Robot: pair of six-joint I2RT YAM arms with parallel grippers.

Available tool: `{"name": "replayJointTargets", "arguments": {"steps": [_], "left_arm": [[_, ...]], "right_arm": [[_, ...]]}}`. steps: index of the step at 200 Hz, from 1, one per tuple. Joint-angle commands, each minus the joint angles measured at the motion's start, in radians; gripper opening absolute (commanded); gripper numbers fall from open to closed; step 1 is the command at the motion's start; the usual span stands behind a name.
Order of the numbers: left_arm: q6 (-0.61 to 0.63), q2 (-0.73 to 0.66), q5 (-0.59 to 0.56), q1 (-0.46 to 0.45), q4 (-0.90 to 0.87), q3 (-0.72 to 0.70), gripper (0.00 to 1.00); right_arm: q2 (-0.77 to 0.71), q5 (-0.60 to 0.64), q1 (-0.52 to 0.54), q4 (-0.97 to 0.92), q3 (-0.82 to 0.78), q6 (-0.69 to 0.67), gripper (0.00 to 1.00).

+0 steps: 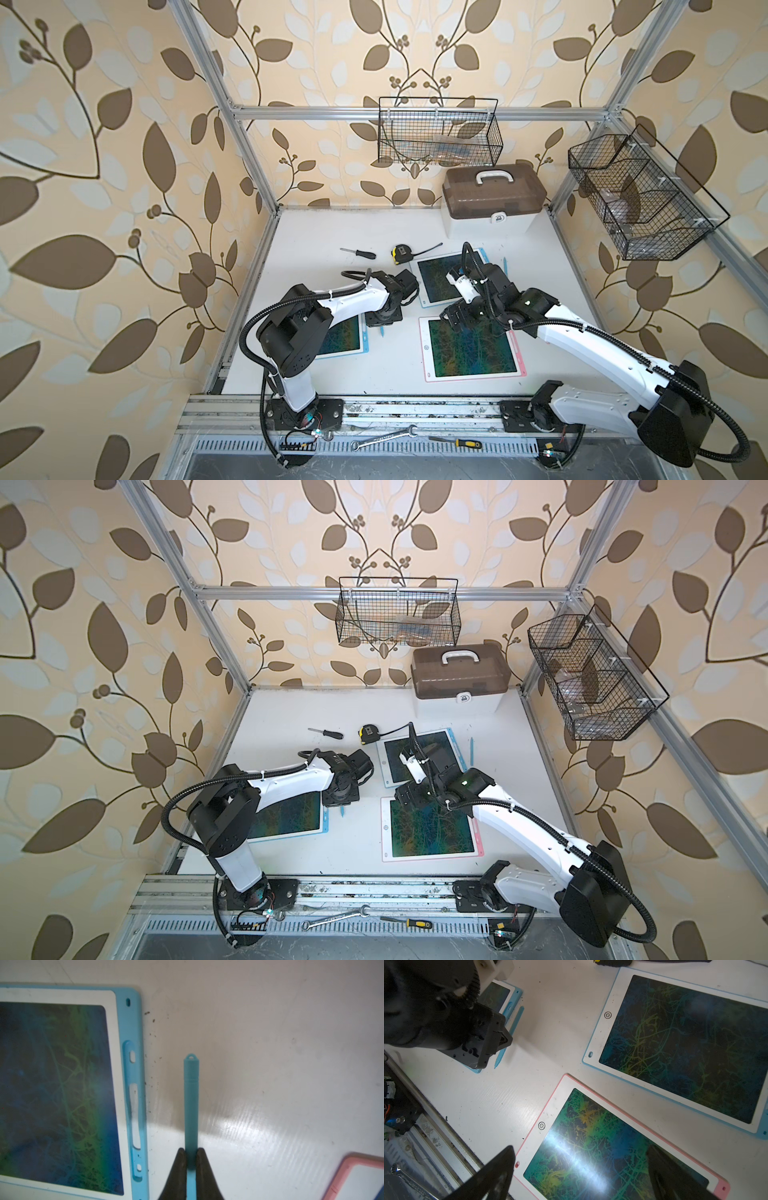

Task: Place the stylus back onto the writing tablet
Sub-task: Place the stylus on the writing tablet.

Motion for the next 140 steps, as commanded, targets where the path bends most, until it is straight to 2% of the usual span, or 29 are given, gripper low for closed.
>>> {"name": "replayJointTargets", "arguments": {"steps": [1, 87, 140], "left_arm": [[0.032, -0.066, -0.028, 0.024, -0.035, -0.027, 0.11], [0.095, -0.156, -0.011, 0.086, -0.033, -0.116, 0.12], [0.147, -0.142, 0.002, 0.117, -0.015, -0.131, 0.12]], "right_arm": [[0.009, 0.016, 0.007, -0.018, 0.034, -0.007, 0.98], [0.015, 0.019, 0.011, -0.018, 0.035, -0.008, 0.98], [0.017, 0.024, 0.014, -0.020, 0.037, -0.008, 0.98]]}}
